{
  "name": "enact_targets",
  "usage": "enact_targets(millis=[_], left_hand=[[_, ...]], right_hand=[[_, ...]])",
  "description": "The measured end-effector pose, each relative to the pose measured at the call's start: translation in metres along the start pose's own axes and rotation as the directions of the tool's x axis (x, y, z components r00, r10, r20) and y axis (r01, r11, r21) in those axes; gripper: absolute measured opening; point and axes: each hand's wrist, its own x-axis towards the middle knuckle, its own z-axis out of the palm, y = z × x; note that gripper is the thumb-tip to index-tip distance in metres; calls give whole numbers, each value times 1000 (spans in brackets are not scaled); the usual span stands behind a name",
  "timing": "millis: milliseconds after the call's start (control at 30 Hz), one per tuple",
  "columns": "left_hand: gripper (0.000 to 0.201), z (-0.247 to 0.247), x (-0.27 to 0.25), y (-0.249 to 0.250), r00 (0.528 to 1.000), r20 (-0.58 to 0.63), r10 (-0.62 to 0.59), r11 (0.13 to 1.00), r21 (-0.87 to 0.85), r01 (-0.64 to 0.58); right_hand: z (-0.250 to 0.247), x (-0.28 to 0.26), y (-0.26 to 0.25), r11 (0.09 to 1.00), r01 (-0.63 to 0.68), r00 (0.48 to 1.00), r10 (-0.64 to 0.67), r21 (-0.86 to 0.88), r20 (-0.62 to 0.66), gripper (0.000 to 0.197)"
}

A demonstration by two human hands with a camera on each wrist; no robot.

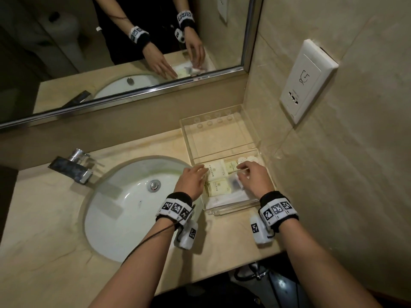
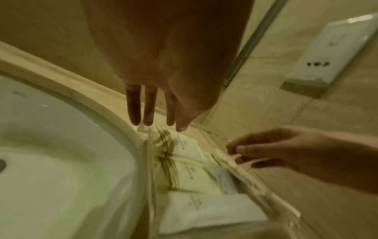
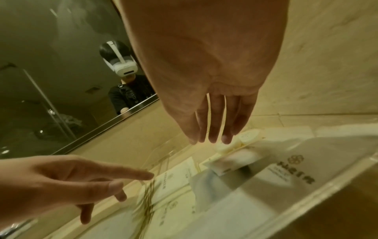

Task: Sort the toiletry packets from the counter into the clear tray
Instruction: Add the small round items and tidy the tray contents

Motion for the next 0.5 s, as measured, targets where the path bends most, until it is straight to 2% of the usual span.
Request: enact_targets(millis=[67, 167, 333, 500], left_hand=[[43, 10, -3, -1, 997, 79, -6, 989, 149, -6], [43, 17, -4, 0, 993, 101, -54, 978, 206, 32], [37, 18, 0, 8, 994, -101, 33, 981, 193, -13], [30, 23, 9, 18, 984, -152, 95, 982, 174, -69]], right_hand=[[6, -3, 0, 998, 46, 999, -45, -51, 21, 31], [12, -7, 6, 991, 75, 997, -71, -113, 40, 37], [16, -14, 18, 986, 50, 998, -53, -156, -17, 35], [22, -7, 5, 990, 75, 997, -78, -117, -20, 38]])
